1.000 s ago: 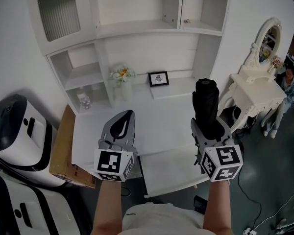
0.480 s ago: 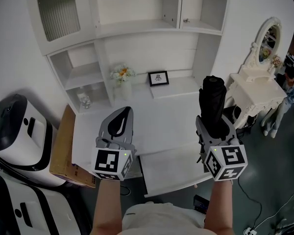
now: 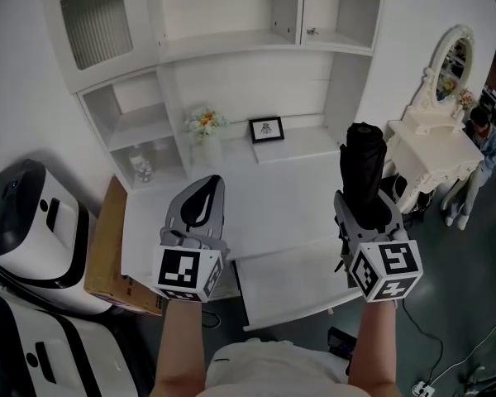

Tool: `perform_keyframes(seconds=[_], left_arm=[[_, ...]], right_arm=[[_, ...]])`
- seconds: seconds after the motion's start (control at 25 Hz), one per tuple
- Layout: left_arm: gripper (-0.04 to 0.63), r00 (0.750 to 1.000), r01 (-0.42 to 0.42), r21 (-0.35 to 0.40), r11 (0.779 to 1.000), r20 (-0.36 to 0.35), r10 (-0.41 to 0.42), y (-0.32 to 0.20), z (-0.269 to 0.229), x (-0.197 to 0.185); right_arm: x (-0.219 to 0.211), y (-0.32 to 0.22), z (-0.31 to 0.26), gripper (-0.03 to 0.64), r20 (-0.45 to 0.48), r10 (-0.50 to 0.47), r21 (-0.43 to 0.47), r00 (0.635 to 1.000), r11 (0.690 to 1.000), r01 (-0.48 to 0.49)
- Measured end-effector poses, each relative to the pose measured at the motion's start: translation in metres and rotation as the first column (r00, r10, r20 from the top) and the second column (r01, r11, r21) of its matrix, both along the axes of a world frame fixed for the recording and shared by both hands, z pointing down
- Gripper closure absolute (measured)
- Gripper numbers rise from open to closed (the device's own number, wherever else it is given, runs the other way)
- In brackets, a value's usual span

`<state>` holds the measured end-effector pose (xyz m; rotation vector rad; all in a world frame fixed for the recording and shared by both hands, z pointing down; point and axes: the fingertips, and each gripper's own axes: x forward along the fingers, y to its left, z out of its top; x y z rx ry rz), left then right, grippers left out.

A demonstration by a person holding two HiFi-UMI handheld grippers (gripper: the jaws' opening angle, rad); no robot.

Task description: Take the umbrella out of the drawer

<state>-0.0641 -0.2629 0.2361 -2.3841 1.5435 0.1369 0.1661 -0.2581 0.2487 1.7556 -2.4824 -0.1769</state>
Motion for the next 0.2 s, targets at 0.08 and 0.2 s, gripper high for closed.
perform_keyframes(seconds=[0.08,0.2], left_arm=[[0.584,1.000,-0.002,0.001,1.000,0.003,0.002,0.0000,-0.0005,0.0013],[0.584,1.000,-0.005,0.003,1.000,0.006,0.005,0.0004,-0.0004,0.0035]], right_arm=[[0.0019,0.0001,-0.0012,0.378,0.005,-0.001,0.001,1.000,1.000,0.001],[0.0053,0.0009,-0.0031,0.377,0.015,-0.003,0.006,1.000,1.000,0.003]])
